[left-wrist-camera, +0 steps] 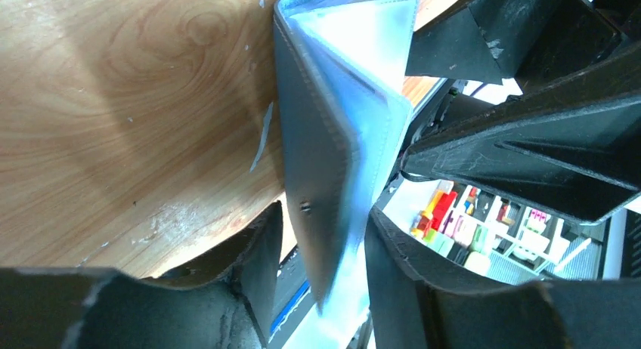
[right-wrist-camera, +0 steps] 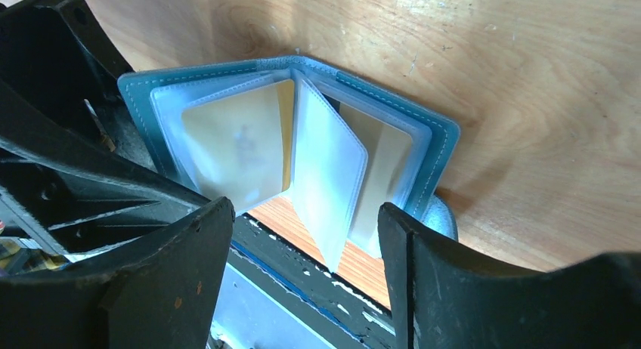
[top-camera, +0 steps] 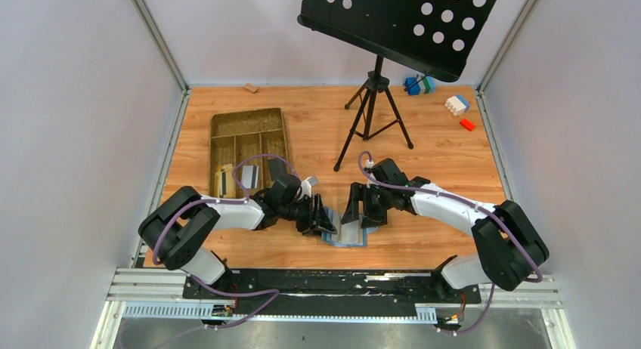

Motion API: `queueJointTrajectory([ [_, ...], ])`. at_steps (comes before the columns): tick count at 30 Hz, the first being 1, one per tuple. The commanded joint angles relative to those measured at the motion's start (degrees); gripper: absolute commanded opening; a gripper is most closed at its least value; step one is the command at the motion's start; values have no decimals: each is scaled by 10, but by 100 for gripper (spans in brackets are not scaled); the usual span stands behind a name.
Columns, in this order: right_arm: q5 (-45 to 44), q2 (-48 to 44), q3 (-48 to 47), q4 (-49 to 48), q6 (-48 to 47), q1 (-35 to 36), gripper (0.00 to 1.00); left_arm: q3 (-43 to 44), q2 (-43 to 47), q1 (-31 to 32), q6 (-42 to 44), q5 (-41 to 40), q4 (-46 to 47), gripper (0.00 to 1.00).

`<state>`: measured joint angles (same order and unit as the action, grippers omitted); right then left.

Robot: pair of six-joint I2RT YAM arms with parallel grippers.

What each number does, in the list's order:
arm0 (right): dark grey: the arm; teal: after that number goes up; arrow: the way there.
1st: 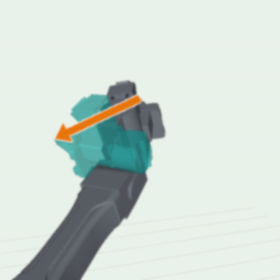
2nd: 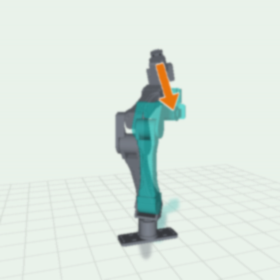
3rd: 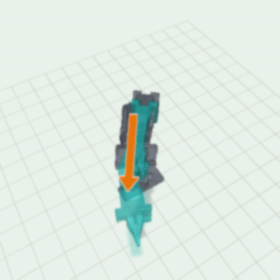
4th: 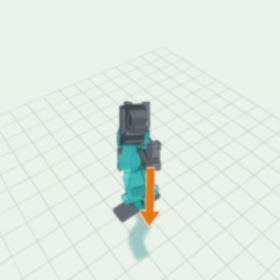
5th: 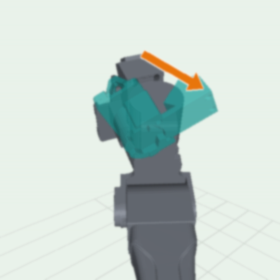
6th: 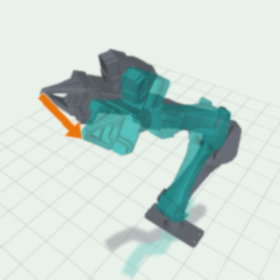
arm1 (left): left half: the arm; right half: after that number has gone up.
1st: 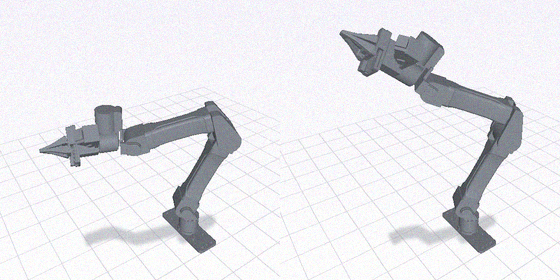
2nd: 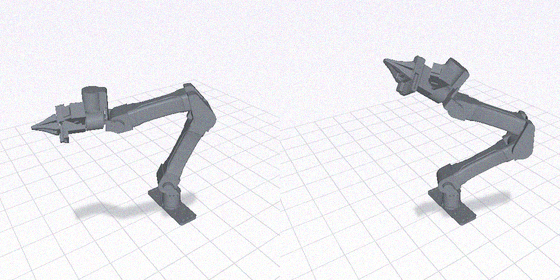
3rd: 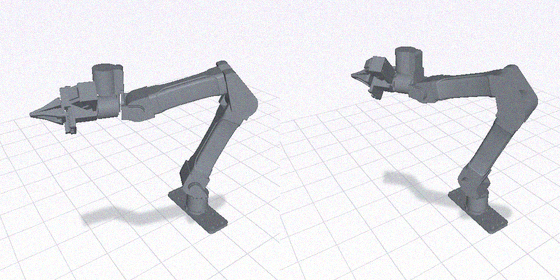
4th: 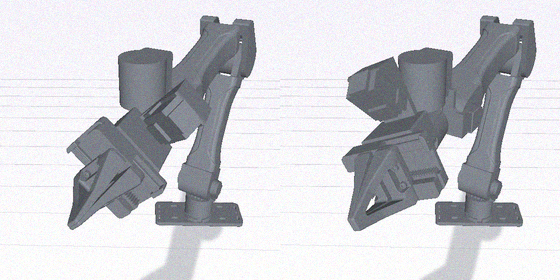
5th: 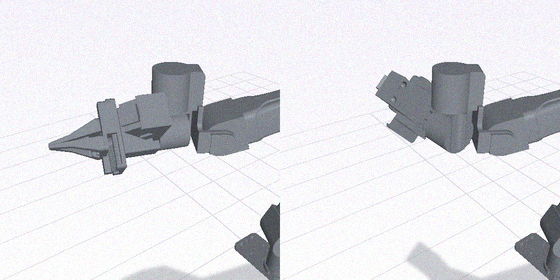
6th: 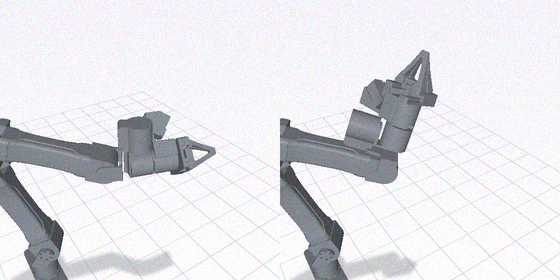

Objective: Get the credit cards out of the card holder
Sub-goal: Remove the credit card from the card holder.

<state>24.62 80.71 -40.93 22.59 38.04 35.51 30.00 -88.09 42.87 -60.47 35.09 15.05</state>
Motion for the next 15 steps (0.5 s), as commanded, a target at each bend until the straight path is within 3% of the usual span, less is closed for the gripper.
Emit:
queueJointTrajectory([
  [1,-11,2,-17,1,-5,3,71,-8,27,-5,-5,5,27,53],
  [5,-19,12,-21,13,-7,3,70,-13,32,-7,-12,9,43,54],
  [7,-26,22,-28,24,-11,3,64,-14,32,-9,-12,9,42,54],
  [11,-34,35,-40,39,-14,5,57,-18,30,-12,-10,8,38,49],
  [15,-42,38,-47,46,-16,10,55,-17,32,-16,-2,3,22,42],
])
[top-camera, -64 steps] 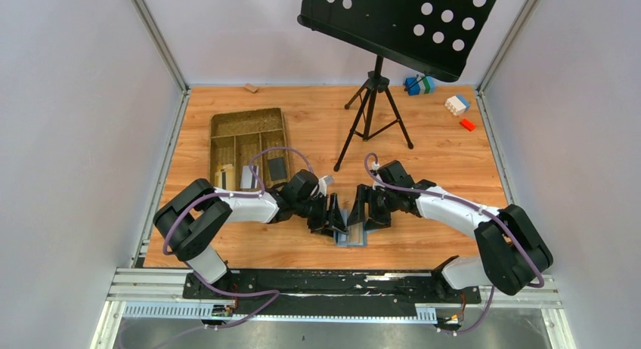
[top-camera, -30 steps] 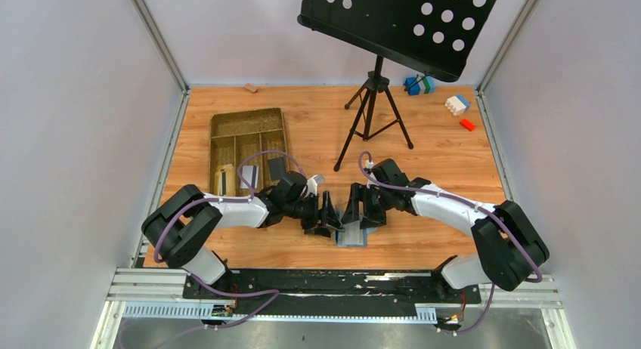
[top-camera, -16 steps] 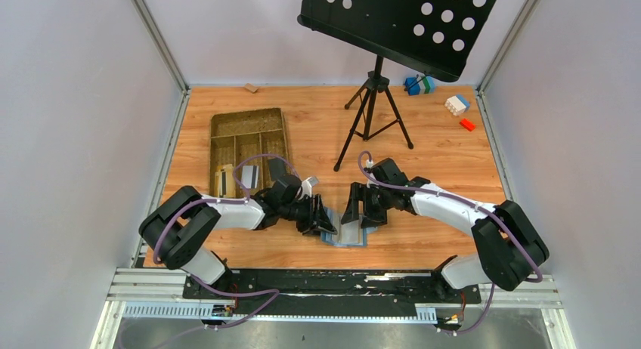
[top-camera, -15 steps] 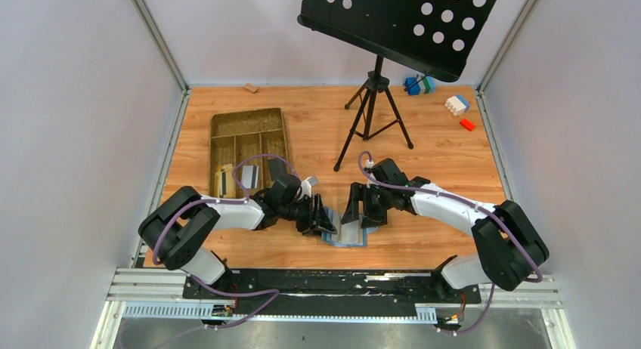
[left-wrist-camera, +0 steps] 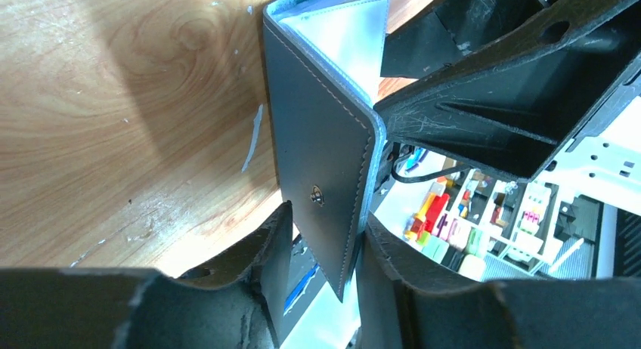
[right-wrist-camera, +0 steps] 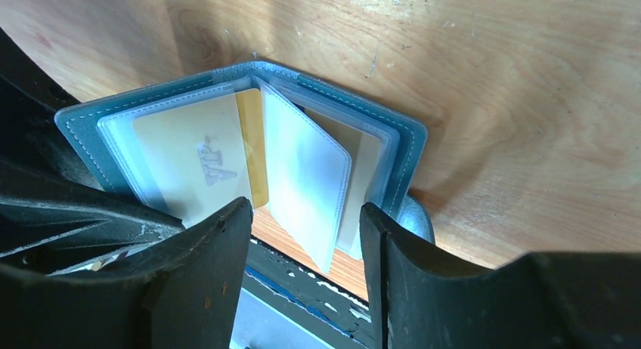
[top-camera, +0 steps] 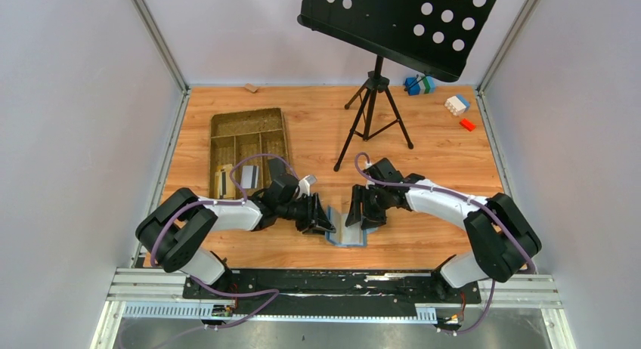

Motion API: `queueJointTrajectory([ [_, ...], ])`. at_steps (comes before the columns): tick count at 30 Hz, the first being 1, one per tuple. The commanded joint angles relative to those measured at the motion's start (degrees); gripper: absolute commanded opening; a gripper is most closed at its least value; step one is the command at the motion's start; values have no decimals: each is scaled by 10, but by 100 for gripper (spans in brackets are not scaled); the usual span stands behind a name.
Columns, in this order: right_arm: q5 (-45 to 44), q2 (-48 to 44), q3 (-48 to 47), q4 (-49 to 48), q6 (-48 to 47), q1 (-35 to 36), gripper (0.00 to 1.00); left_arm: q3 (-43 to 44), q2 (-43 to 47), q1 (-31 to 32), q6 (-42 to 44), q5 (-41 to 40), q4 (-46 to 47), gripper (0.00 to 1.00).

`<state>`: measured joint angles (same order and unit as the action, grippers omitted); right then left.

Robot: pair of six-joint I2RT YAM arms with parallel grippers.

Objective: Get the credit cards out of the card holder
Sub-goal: Remove the credit card from the card holder.

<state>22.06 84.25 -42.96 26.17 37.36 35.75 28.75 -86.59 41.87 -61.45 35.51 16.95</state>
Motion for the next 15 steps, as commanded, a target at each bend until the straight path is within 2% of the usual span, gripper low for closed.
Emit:
queueJointTrajectory([
  [1,-19,3,-29,13,-10,8,55,-5,18,-7,9,-4,-3,40],
  [8,-55,-3,-53,59,-29,8,50,-7,21,-18,23,-6,-24,23],
  [10,-70,-8,-65,77,-40,8,49,-7,19,-20,29,-5,-30,17],
  [13,-82,-23,-82,95,-50,8,48,-7,14,-21,39,-3,-38,1],
  [15,-75,-41,-85,91,-47,9,46,-9,10,-22,44,0,-38,0],
])
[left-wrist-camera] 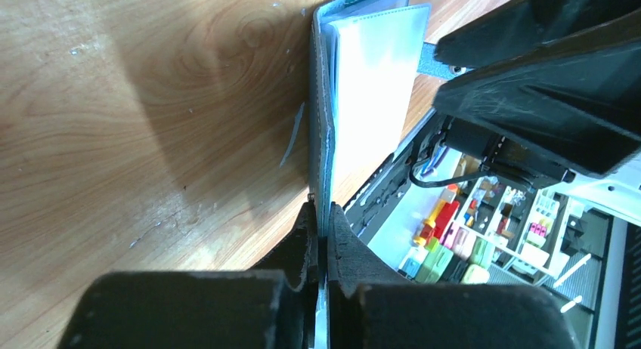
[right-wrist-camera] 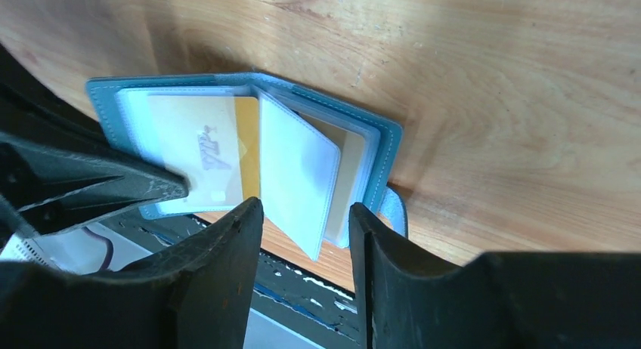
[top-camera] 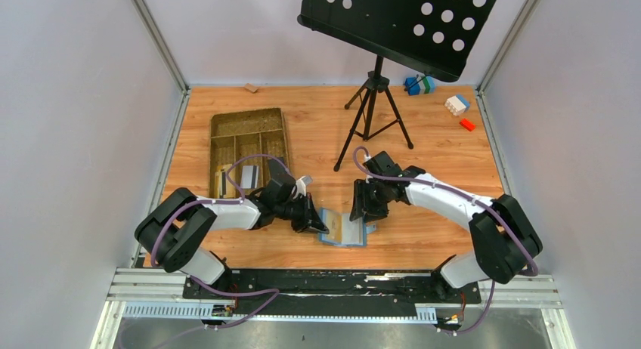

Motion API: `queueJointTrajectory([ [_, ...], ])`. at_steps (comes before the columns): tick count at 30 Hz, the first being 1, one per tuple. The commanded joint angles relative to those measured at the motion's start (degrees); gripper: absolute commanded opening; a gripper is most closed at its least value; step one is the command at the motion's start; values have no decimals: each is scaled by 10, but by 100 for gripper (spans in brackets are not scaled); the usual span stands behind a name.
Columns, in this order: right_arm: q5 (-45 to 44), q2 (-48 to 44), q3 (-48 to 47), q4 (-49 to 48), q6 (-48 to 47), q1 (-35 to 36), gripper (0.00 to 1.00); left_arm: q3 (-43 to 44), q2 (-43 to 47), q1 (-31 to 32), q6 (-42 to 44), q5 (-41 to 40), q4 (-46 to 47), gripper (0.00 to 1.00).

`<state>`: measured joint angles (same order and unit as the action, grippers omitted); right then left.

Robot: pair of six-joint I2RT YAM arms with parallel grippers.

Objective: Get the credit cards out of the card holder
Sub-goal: Remove the credit card from the card holder.

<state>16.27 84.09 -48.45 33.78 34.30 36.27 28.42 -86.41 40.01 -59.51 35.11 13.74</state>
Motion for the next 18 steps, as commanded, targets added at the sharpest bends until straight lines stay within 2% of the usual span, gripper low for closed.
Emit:
queueJointTrajectory([
  [1,-9,-54,-27,6,-15,4,45,-6,8,-4,25,5,-5,0],
  [5,63,-77,6,-71,6,7,39,-17,13,-3,18,10,15,0],
  [9,126,-53,37,-144,43,8,37,-32,19,-3,-12,26,71,0],
  [18,150,-13,79,-204,76,6,38,-29,51,-8,-59,46,104,0],
])
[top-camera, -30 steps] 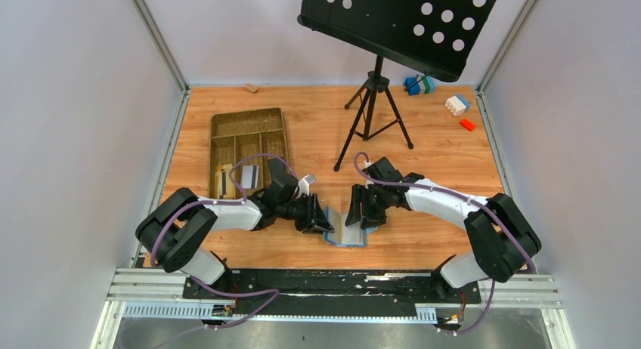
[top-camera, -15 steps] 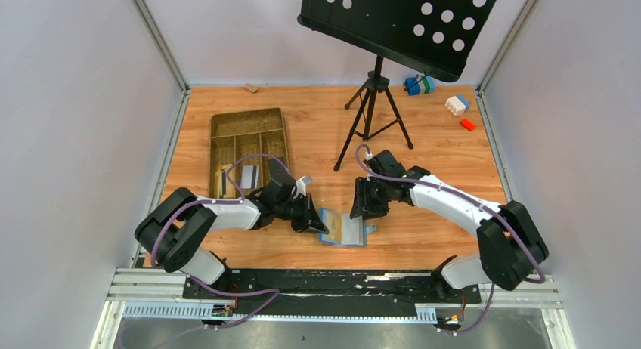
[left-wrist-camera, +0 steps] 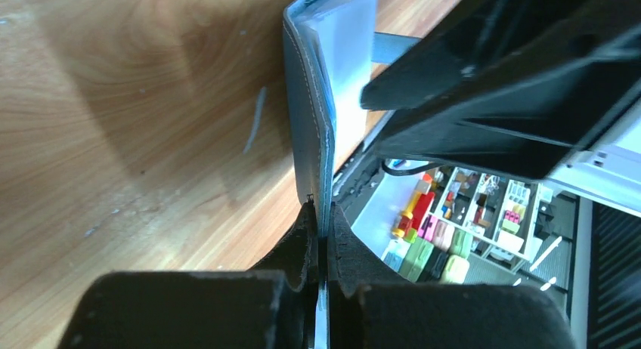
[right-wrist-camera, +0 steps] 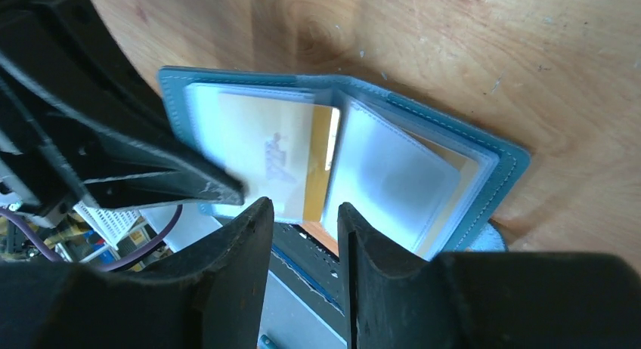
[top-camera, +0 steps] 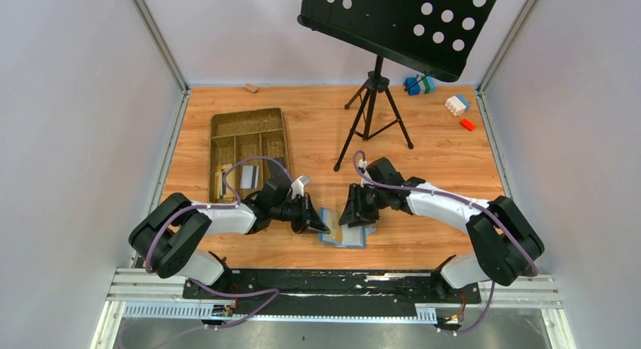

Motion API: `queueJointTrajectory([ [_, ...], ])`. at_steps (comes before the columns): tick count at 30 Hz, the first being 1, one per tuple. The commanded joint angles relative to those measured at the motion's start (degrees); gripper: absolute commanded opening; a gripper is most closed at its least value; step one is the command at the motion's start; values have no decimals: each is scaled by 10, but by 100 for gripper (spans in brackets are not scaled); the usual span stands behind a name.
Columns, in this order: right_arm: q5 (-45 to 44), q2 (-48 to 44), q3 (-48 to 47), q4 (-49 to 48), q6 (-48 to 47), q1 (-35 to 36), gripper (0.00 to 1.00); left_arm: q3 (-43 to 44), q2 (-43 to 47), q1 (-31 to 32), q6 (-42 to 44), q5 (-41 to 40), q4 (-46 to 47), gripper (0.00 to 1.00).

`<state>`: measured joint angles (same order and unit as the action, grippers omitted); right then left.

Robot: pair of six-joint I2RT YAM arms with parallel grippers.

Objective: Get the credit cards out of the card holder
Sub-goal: Remove the credit card from the card holder.

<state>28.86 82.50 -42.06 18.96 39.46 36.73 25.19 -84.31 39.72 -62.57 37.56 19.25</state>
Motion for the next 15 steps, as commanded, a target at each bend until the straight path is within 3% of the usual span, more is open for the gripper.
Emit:
queueJointTrajectory([
  [1,24,1,25,-62,28,0,38,4,33,-7,-33,25,54,0],
  [15,83,-122,114,-179,105,-35,41,-3,0,-16,-169,70,234,0],
])
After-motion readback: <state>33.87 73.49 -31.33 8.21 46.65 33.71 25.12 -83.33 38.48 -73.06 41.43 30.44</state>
